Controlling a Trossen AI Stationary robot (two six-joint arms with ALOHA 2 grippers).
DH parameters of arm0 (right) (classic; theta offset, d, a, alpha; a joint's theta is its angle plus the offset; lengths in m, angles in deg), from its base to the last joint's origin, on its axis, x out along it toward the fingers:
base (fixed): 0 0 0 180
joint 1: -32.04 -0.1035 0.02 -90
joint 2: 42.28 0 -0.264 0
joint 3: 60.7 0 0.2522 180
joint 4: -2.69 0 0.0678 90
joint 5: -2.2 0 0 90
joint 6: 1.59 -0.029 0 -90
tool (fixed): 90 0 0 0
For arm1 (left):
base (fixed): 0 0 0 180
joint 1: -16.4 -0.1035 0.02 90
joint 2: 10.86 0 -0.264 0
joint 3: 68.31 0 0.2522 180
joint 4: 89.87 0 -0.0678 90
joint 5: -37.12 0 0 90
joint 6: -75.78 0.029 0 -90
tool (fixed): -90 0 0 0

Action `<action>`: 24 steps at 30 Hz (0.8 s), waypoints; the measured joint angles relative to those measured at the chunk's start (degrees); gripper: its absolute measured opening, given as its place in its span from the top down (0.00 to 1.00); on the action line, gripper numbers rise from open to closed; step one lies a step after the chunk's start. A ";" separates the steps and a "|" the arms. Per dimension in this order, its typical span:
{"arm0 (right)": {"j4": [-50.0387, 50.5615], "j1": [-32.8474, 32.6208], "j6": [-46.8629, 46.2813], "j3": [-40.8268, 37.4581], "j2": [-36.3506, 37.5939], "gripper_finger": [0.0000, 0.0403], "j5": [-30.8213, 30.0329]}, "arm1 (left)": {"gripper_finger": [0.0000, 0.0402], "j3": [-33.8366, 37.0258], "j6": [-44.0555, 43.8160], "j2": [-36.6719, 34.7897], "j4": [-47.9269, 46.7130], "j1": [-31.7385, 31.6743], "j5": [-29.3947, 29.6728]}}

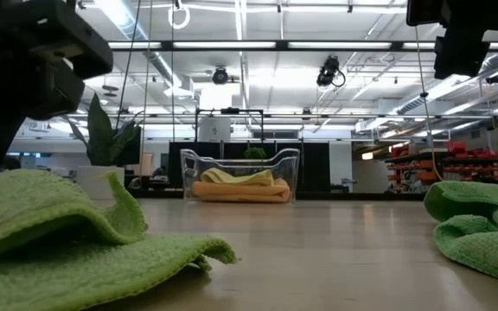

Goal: Fold microfiber towels
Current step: Fold the light green towel

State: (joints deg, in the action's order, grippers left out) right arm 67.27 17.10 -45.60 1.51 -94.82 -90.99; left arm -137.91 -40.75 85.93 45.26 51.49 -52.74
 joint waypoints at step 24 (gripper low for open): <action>-2.90 0.02 0.13 0.00 0.00 0.68 -0.71 | 0.88 0.03 11.45 0.00 6.52 -6.56 3.23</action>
State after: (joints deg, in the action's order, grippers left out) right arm 64.37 17.12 -45.47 1.51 -94.82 -91.70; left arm -137.88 -29.30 85.93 51.78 44.94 -49.52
